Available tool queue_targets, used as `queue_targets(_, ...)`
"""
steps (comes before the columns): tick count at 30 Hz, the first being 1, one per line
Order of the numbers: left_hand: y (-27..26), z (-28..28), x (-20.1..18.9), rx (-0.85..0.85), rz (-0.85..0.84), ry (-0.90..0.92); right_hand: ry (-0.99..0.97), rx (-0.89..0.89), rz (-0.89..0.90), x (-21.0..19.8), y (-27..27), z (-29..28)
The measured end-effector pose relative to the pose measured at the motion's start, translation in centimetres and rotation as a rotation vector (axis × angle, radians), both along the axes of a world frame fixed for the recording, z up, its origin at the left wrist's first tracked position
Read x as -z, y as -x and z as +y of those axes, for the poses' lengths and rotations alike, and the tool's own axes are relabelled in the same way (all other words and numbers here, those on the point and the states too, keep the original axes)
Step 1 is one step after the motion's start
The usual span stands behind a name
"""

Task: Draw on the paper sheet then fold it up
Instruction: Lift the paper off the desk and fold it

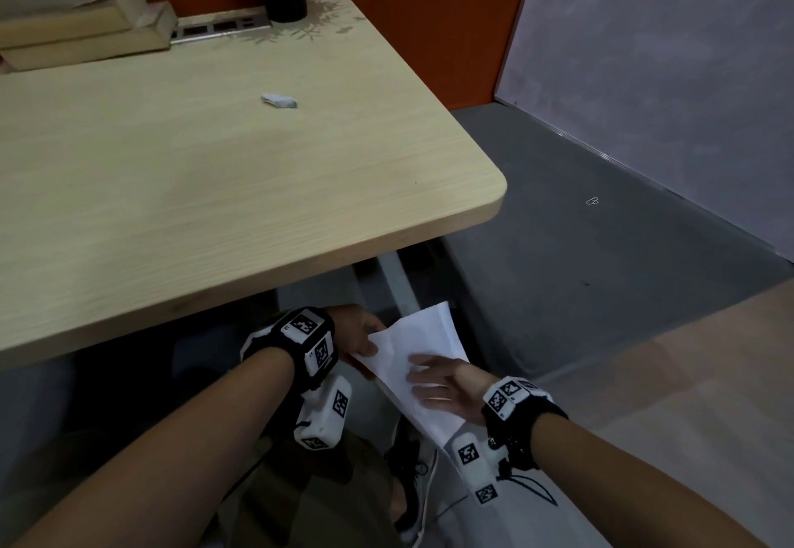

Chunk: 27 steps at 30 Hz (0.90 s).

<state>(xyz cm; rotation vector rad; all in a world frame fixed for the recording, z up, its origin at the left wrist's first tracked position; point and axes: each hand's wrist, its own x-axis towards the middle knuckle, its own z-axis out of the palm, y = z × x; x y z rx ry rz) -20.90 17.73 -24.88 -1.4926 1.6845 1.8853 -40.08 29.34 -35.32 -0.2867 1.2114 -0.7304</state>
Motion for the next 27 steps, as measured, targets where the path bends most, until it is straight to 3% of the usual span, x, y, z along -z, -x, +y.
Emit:
queue_targets(2, -0.1, -0.1, -0.1, -0.006, -0.002, 0.009, -0.065, 0.075, 0.259, 1.0, 0.8, -0.4)
queue_targets(3, -0.2, -0.1, -0.2, -0.006, -0.001, 0.016, -0.05, 0.101, 0.297, 1.2, 1.2, -0.5)
queue_targets(7, -0.2, 0.0, -0.5, 0.019, 0.017, 0.029, 0.085, 0.043, -0.074, -1.0, 1.0, 0.0)
queue_targets(9, -0.2, 0.1, -0.6, 0.025, 0.017, 0.046, 0.097, -0.041, -0.148, -1.7, 0.7, 0.2)
queue_targets(11, 0.0, 0.2, -1.0, 0.054, -0.001, 0.093, 0.012, -0.029, 0.02, -1.6, 0.7, -0.1)
queue_targets(14, 0.6, 0.2, -1.5, 0.129, -0.049, 0.175, -0.085, 0.015, 0.58, -0.1, 1.6, -0.7)
queue_targets(15, 0.8, 0.2, -1.8, 0.168, -0.067, 0.205, -0.06, -0.046, 0.654, -0.1, 1.9, -1.0)
queue_targets(16, 1.1, 0.2, -1.9, 0.207, -0.087, 0.24, -0.029, -0.1, 0.597, -0.5, 2.0, -1.1)
queue_targets(19, 2.0, 0.3, -2.4, 0.291, -0.108, 0.323, 0.04, -0.247, 0.196, -3.0, 1.4, -1.0)
queue_targets(21, 2.6, 0.4, -2.8, 0.336, -0.122, 0.357, 0.033, -0.31, 0.163, -4.1, 1.4, -0.9)
queue_targets(24, 2.9, 0.5, -3.3, 0.372, -0.168, 0.382, -0.054, -0.225, 0.529, -3.1, 2.2, -1.1)
queue_targets(26, 3.0, 0.6, -3.7, 0.4, -0.202, 0.417, -0.054, -0.305, 0.801, -2.3, 3.0, -1.1)
queue_targets(27, 3.1, 0.6, -3.9, 0.417, -0.224, 0.437, -0.036, -0.364, 0.806, -2.1, 3.0, -1.1)
